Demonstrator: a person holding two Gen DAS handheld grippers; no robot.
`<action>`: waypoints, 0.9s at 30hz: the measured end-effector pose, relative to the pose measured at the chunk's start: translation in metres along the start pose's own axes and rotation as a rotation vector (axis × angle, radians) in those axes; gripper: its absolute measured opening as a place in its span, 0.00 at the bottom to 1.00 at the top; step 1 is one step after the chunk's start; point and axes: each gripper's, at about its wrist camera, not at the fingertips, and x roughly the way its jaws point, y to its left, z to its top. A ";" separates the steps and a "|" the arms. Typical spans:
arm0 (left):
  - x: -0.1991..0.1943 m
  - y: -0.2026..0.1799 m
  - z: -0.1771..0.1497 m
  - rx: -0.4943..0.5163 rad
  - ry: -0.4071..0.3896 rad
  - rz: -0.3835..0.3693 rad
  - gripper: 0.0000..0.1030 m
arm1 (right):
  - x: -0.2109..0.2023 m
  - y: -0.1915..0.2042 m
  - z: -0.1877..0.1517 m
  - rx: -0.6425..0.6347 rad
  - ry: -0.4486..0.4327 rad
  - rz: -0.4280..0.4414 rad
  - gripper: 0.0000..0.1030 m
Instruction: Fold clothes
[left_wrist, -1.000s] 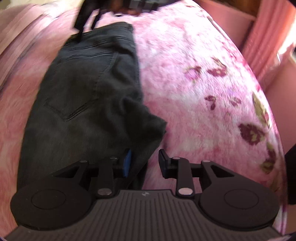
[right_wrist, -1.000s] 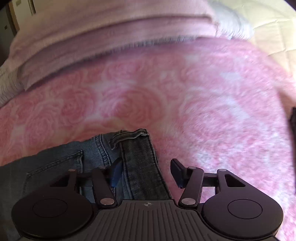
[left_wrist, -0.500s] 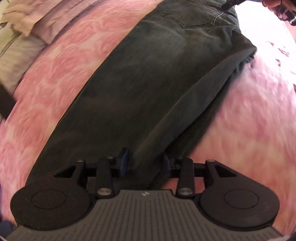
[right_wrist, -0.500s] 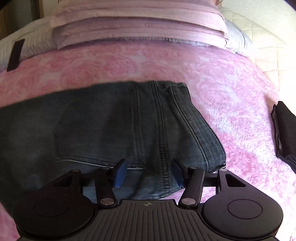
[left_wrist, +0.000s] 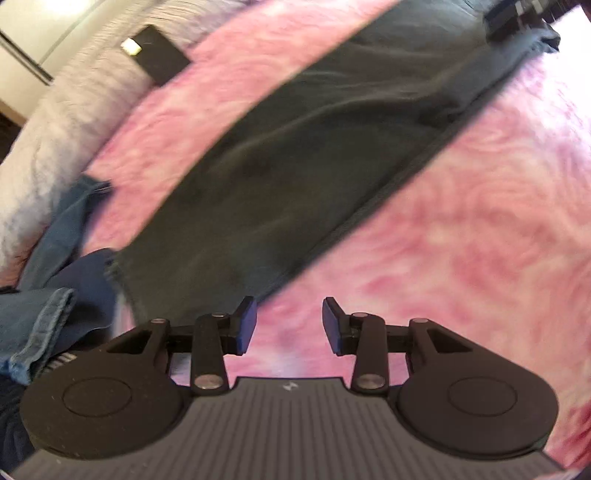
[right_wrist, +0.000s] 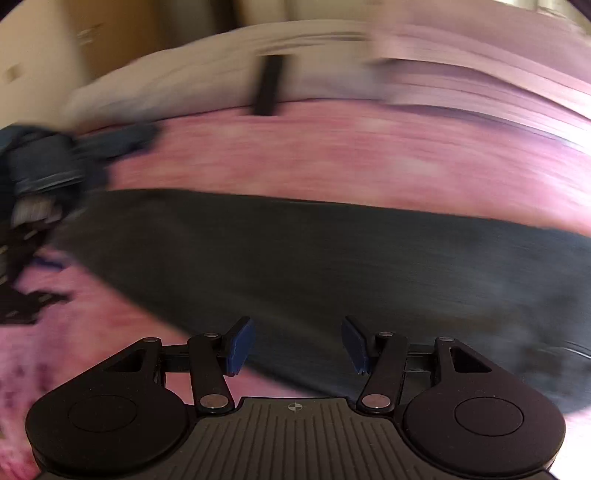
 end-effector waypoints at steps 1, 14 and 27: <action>0.002 0.009 -0.005 -0.008 -0.011 0.004 0.34 | 0.010 0.021 0.004 -0.026 0.002 0.034 0.55; 0.009 0.037 -0.036 -0.033 -0.050 0.024 0.33 | 0.112 0.129 0.100 -0.241 -0.002 0.213 0.55; 0.024 0.052 -0.052 -0.179 -0.061 0.012 0.33 | 0.260 0.253 0.186 -0.598 0.149 0.456 0.05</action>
